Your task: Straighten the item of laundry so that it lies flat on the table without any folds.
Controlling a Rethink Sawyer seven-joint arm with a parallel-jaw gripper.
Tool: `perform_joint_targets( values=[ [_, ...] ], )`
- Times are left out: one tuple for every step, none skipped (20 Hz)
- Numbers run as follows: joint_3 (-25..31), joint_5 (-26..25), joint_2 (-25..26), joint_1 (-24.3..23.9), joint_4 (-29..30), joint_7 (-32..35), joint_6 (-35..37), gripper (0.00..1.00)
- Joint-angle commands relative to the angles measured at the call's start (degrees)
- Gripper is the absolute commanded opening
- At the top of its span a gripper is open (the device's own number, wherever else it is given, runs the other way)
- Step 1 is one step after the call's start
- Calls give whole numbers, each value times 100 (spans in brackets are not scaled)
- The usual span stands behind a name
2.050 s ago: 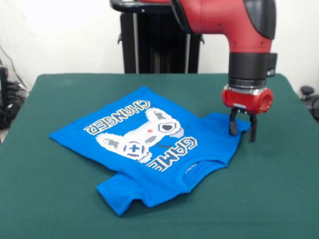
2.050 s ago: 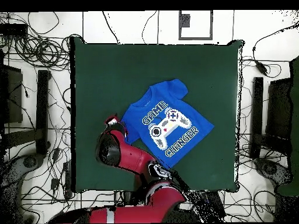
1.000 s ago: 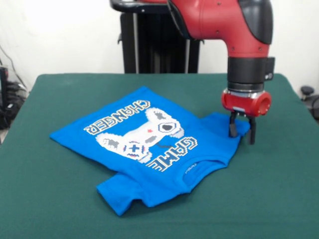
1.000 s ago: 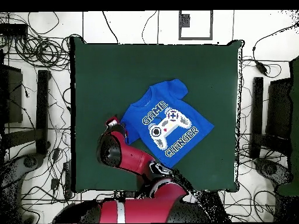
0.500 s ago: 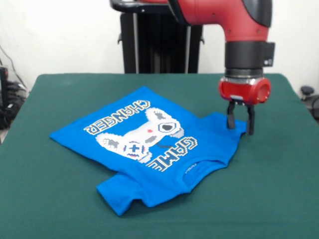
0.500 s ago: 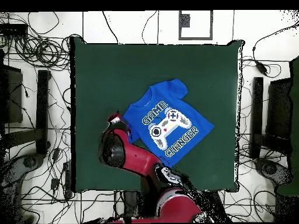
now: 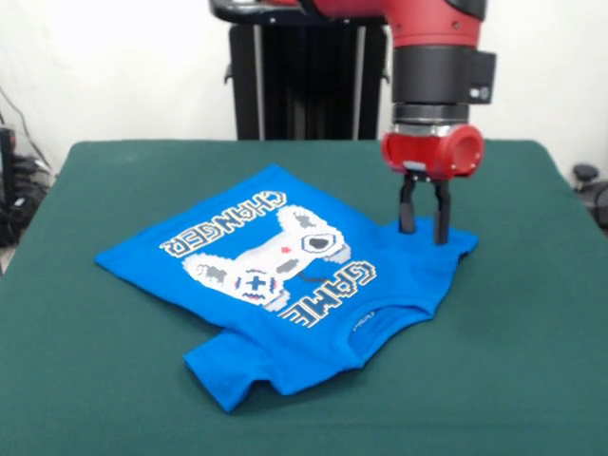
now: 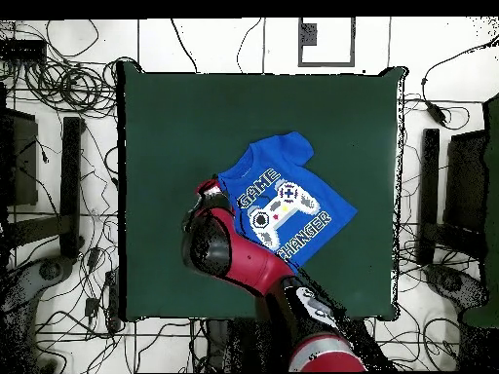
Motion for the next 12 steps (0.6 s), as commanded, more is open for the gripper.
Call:
perform_joint_targets(
  values=[
    [385,-75,329,-77,-188,702,734,100],
    [371,-93,365,-121,-276,600,820,100],
    [368,-104,395,-160,-341,527,887,100],
    [370,-133,424,-208,-393,469,927,100],
    [378,-152,441,-237,-431,437,962,100],
    [382,-167,460,-248,-445,440,963,100],
    [374,-168,458,-244,-474,428,1000,100],
    [362,-169,452,-248,-494,426,1032,100],
    [352,-155,434,-235,-515,425,1094,100],
    [308,-123,421,-203,-560,410,1154,100],
    [264,-92,408,-171,-604,395,1215,100],
    [249,-79,403,-172,-654,376,1284,100]
  ],
)
